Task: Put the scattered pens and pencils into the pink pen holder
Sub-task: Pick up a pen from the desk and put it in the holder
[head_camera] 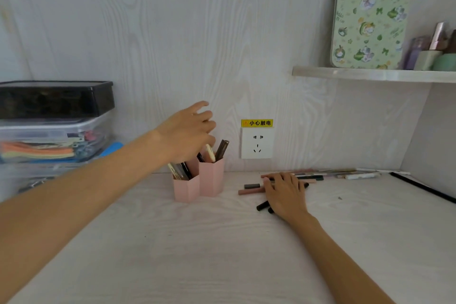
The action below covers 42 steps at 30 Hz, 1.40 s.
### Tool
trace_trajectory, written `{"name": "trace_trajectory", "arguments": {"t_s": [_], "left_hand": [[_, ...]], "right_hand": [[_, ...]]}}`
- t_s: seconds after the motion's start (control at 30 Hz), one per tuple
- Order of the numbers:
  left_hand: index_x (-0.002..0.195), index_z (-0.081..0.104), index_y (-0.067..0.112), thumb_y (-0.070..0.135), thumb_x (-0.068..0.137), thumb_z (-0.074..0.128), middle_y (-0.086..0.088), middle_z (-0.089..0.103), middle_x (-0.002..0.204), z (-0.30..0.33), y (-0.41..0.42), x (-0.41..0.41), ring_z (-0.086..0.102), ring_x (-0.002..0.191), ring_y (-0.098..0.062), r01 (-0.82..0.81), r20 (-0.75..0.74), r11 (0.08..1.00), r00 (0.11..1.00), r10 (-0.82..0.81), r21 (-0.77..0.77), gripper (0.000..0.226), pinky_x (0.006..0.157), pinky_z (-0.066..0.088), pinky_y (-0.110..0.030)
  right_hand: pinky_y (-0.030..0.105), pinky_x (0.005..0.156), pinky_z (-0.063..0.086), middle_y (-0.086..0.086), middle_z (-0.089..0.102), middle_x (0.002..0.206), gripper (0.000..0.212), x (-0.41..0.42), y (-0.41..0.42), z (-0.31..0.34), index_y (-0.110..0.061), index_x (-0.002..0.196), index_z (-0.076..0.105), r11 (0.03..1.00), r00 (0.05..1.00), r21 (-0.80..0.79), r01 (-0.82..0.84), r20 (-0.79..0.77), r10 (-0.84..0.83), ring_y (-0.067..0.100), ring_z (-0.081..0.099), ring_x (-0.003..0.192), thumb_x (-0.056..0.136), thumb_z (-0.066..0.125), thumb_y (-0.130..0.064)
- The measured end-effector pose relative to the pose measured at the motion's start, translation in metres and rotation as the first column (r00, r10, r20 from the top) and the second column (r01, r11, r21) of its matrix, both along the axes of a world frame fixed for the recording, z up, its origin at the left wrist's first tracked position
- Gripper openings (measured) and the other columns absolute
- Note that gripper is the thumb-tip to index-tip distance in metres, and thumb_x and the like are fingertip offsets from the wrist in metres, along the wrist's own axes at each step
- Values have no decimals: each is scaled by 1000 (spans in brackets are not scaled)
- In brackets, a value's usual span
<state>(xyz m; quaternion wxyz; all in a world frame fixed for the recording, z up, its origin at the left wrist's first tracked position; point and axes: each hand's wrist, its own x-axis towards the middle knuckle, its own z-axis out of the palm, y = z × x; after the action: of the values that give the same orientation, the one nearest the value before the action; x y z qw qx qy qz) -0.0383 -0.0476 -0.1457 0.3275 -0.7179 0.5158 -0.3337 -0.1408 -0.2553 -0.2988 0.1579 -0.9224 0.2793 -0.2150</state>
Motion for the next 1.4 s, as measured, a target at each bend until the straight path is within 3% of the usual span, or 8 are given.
{"name": "trace_trajectory", "arguments": {"t_s": [0.2, 0.33, 0.47, 0.63, 0.77, 0.9, 1.03, 1.4], "left_hand": [[126, 52, 29, 9, 89, 49, 7, 49, 132, -8, -8, 4, 31, 131, -14, 48, -108, 999, 993, -45, 24, 42, 114, -10, -40], [123, 58, 29, 11, 79, 66, 10, 57, 124, -13, 1, 4, 42, 124, -13, 198, -252, 923, 924, -288, -329, 48, 114, -1, -32], [101, 70, 22, 8, 76, 71, 6, 67, 99, -39, -10, -25, 56, 97, -20, 149, -341, 701, 791, -507, -697, 28, 92, 35, -29], [105, 64, 23, 24, 94, 43, 4, 63, 99, -101, -47, -64, 60, 90, -21, -126, -592, 845, 767, -249, -519, 24, 57, 33, -31], [124, 50, 16, 10, 93, 39, -5, 49, 122, -130, -57, -64, 59, 95, -29, -373, -646, 826, 763, 14, -423, 33, 61, 31, -33], [128, 43, 16, 19, 97, 36, -6, 47, 124, -136, -57, -62, 59, 97, -27, -404, -653, 779, 758, -9, -480, 32, 61, 33, -32], [134, 38, 16, 30, 100, 30, -8, 45, 125, -138, -53, -59, 59, 96, -26, -452, -696, 773, 718, 18, -446, 38, 61, 35, -30], [102, 54, 19, 35, 98, 38, 0, 62, 97, -135, -10, -50, 59, 85, -21, -422, -720, 754, 687, -95, -503, 23, 62, 40, -29]], "right_hand": [[36, 112, 19, 6, 48, 133, 35, 1, -3, 2, -17, 124, 52, 998, 998, 55, -37, 62, 33, 24, 35, 128, 98, 31, -27], [27, 111, 26, 12, 50, 129, 35, -3, -9, 14, -6, 119, 56, 918, 940, 356, -173, 338, 47, 24, 42, 126, 93, 32, -1], [-2, 71, 37, 13, 52, 124, 49, -11, -19, 24, 1, 110, 57, 833, 930, 476, -282, 348, 116, 12, 47, 103, 74, 32, 23], [19, 90, 39, 11, 56, 119, 47, -15, -8, 22, -6, 107, 57, 841, 902, 345, -417, 269, 337, 20, 52, 112, 69, 45, 20], [21, 92, 35, 3, 58, 112, 31, -17, -1, 14, -16, 95, 66, 902, 904, 116, -415, 161, 396, 17, 47, 111, 74, 55, 4], [26, 99, 32, -2, 59, 114, 15, -16, -2, 12, -22, 86, 69, 921, 916, 7, -390, 107, 387, 12, 44, 116, 78, 60, -13], [23, 83, 34, -5, 59, 103, 18, -18, -2, 11, -19, 90, 58, 930, 919, -29, -365, 151, 365, 16, 48, 105, 74, 62, -13], [27, 97, 29, -10, 49, 111, 14, -25, -9, 11, -35, 94, 64, 910, 909, -68, -409, 54, 413, 4, 34, 107, 80, 66, -37]]}}
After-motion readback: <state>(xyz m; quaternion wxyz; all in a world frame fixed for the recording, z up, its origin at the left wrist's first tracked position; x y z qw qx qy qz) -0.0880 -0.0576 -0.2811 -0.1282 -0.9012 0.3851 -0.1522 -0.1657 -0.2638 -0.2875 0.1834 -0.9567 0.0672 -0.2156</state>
